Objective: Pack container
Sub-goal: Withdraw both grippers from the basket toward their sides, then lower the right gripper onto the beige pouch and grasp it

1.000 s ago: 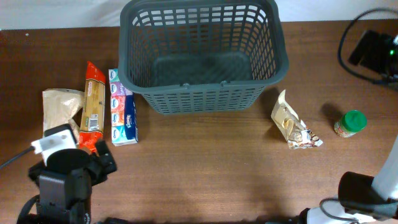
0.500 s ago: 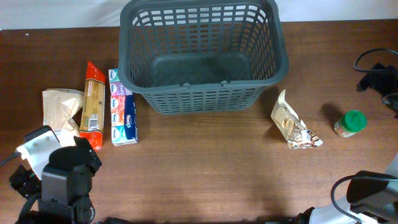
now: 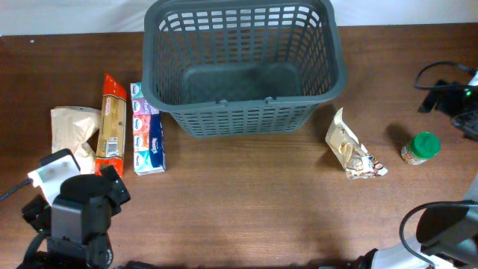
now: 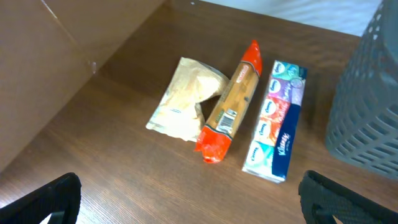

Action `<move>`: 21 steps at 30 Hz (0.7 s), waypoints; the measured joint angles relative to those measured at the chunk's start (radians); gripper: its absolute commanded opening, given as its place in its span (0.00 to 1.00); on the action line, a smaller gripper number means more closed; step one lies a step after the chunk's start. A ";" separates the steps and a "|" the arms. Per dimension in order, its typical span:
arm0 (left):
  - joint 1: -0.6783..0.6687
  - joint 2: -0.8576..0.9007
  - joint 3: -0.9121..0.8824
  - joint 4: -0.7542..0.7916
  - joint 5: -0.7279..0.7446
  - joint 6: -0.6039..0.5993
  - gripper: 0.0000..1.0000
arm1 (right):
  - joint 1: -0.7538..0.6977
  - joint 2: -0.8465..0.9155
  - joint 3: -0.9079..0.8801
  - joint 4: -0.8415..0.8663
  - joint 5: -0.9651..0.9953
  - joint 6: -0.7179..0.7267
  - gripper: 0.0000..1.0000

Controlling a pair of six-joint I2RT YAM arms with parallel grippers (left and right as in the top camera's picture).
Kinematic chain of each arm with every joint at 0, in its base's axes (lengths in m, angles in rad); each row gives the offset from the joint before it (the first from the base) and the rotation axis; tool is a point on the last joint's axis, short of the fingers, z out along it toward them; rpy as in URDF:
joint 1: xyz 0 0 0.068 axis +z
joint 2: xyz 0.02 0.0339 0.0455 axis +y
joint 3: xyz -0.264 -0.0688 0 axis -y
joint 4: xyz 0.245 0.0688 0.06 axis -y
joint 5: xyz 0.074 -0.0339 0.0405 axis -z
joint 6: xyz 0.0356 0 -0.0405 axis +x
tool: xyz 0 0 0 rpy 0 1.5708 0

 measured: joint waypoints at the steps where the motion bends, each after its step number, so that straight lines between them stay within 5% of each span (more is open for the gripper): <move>1: 0.000 0.000 0.000 0.000 0.007 0.000 1.00 | 0.006 0.000 -0.020 -0.001 -0.016 -0.026 0.99; 21: 0.000 0.001 0.000 -0.026 0.026 0.000 1.00 | 0.327 0.005 -0.372 0.175 0.063 -0.139 0.99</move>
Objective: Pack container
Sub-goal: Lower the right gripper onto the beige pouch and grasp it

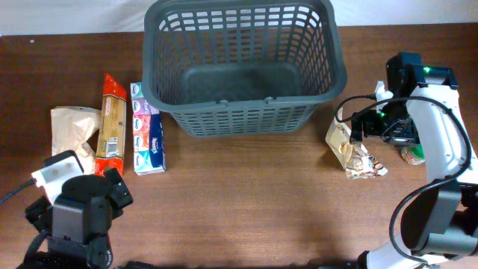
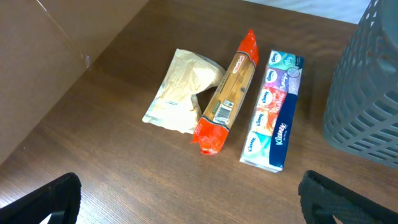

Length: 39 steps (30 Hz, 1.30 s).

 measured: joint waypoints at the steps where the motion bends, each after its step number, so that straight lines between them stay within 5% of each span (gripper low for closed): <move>1: 0.000 0.000 0.000 -0.002 0.000 0.000 0.99 | 0.000 0.000 0.000 0.010 0.002 -0.002 0.99; 24: 0.000 0.000 0.000 -0.035 0.000 0.000 1.00 | 0.000 0.000 -0.061 0.140 -0.095 -0.291 0.99; 39: 0.000 0.000 0.000 -0.035 0.000 0.000 1.00 | 0.000 0.000 -0.170 0.250 -0.110 -0.322 0.99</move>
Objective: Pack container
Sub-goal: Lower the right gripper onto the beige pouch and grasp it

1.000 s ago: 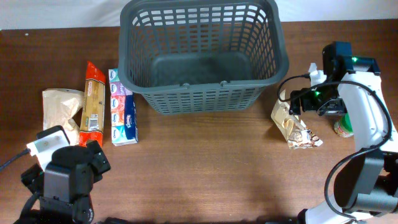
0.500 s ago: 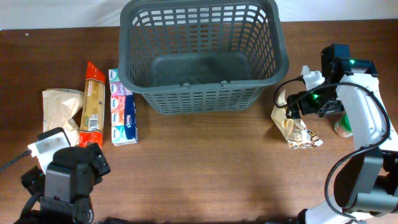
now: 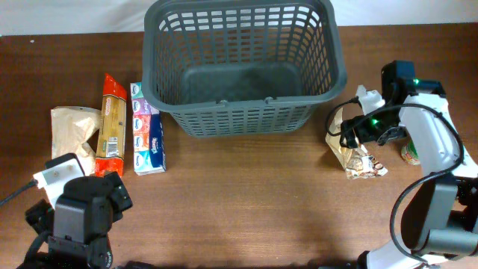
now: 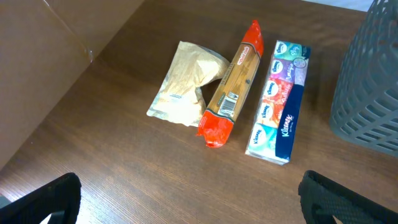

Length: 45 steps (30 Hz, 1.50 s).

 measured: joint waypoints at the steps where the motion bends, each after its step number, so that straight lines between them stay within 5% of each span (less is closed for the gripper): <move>1: 0.000 0.000 0.000 0.000 0.000 0.000 1.00 | 0.000 0.000 -0.015 0.010 0.000 0.000 0.99; 29: 0.000 0.000 0.000 0.000 0.000 0.000 1.00 | 0.000 0.000 -0.298 0.310 -0.034 0.043 0.99; 45: 0.000 0.000 0.000 0.000 0.000 0.000 1.00 | 0.000 0.000 -0.309 0.429 -0.034 0.219 0.99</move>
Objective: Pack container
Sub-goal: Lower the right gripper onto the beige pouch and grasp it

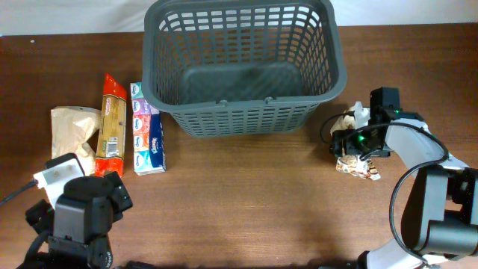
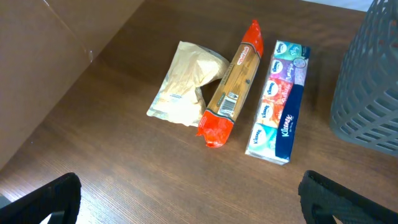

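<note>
The grey plastic basket (image 1: pixel 243 67) stands empty at the back middle. To its left lie a beige bag (image 2: pixel 183 93), an orange-red pasta packet (image 2: pixel 233 93) and a tissue pack (image 2: pixel 278 106), side by side. My left gripper (image 2: pixel 193 208) is open and hangs over bare table in front of them, its fingertips (image 2: pixel 348 199) wide apart. To the right of the basket, my right gripper (image 1: pixel 346 142) is down on a crumpled snack packet (image 1: pixel 358 167). Its jaws are hidden from above.
The left arm (image 1: pixel 75 220) fills the front left corner. The right arm (image 1: pixel 411 142) reaches in from the right edge and covers the table beside the snack packet. Open wood lies in front of the basket.
My right gripper moved down and a little left, onto the middle of the snack packet. The packet looks more crumpled and shifted slightly left. The left gripper and the left-side items are unchanged.
At first the right arm was off at the right edge, with the snack packet and a green-lidded jar lying free. Then the arm stood over the jar side, then above the packet, and now it is down on it. The left gripper stayed open, barely moving.
</note>
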Action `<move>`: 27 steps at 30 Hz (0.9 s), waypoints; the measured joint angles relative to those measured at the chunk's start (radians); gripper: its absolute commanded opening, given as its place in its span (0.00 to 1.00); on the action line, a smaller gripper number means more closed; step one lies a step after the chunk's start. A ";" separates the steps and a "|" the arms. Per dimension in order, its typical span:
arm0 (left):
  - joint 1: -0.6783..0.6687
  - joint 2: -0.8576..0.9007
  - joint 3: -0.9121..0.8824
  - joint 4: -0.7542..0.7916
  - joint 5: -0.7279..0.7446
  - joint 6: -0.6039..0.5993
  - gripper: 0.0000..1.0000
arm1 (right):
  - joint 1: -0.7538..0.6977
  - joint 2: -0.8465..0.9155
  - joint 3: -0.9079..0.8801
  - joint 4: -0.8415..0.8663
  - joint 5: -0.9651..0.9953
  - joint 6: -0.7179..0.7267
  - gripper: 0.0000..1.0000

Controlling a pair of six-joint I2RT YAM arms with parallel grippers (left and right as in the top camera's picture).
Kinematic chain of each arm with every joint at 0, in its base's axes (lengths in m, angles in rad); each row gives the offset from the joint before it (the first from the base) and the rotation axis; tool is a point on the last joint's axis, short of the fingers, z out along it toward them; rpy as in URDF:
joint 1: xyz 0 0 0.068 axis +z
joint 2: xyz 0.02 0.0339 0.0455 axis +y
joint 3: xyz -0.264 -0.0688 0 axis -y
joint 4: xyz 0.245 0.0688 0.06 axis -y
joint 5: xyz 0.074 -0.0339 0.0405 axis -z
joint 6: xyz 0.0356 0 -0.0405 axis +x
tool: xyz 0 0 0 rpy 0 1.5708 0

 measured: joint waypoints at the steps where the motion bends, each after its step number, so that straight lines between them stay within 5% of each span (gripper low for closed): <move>1: 0.000 0.000 0.000 0.000 0.000 0.000 1.00 | 0.000 0.000 0.000 0.007 0.000 0.001 0.99; 19: 0.000 0.000 0.000 0.000 0.000 0.000 1.00 | 0.000 0.023 -0.034 0.070 -0.001 0.004 0.97; 21: 0.000 0.000 0.000 0.000 0.000 0.000 0.99 | 0.000 0.023 -0.035 0.071 0.000 0.001 0.76; 25: 0.000 0.000 0.000 0.000 0.000 0.000 1.00 | 0.000 0.028 -0.035 0.070 0.001 0.007 0.17; 27: 0.000 0.000 0.000 0.001 0.000 0.000 1.00 | 0.000 0.028 -0.033 0.069 0.000 0.017 0.04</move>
